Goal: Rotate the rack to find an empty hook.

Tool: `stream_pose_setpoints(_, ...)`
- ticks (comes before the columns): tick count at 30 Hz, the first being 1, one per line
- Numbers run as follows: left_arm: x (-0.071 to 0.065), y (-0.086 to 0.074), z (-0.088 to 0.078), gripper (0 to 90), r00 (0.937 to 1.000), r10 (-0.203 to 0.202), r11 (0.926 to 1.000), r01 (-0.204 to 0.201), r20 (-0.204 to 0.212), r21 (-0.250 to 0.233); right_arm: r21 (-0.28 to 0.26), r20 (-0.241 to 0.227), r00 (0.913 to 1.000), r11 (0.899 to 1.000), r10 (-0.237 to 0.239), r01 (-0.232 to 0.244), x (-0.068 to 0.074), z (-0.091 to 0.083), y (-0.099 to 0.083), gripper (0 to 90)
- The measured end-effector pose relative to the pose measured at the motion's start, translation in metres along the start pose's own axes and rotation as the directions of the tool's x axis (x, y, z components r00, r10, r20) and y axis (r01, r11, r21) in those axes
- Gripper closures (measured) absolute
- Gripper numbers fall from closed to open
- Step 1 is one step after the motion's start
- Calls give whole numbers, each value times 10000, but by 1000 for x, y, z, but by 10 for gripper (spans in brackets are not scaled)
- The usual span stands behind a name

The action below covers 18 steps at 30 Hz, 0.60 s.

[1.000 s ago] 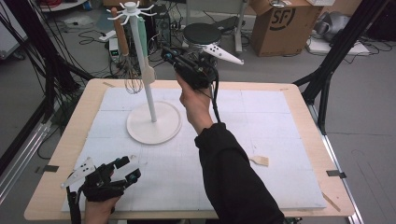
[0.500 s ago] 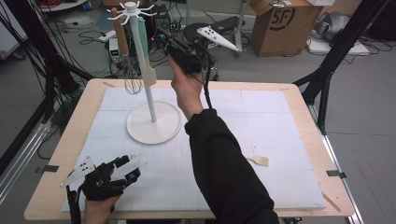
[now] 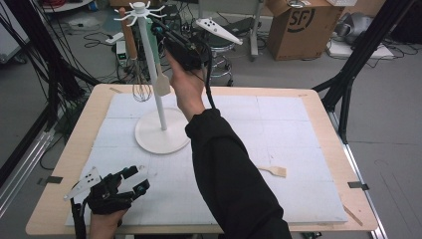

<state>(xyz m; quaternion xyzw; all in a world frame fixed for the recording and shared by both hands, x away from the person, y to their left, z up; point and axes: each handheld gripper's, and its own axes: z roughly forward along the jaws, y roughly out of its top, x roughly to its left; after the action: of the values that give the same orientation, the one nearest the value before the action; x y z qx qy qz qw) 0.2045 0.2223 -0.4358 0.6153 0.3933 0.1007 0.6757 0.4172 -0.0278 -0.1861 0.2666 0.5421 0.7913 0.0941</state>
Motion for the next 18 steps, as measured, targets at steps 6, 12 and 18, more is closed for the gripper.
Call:
stream_pose_setpoints(6,0,1,-2,193,10000,-15,10000,14,-49,-63,49,-190,9998,10000,17,-17,7,3,-2,900)
stream_pose_setpoints(12,0,1,-2,194,10000,-8,10000,8,-55,-51,195,-394,9992,9998,-63,71,15,11,-8,900)
stream_pose_setpoints(18,2,1,-6,194,9997,-22,9999,20,-231,-107,341,-534,9985,9993,-141,159,22,18,-12,900)
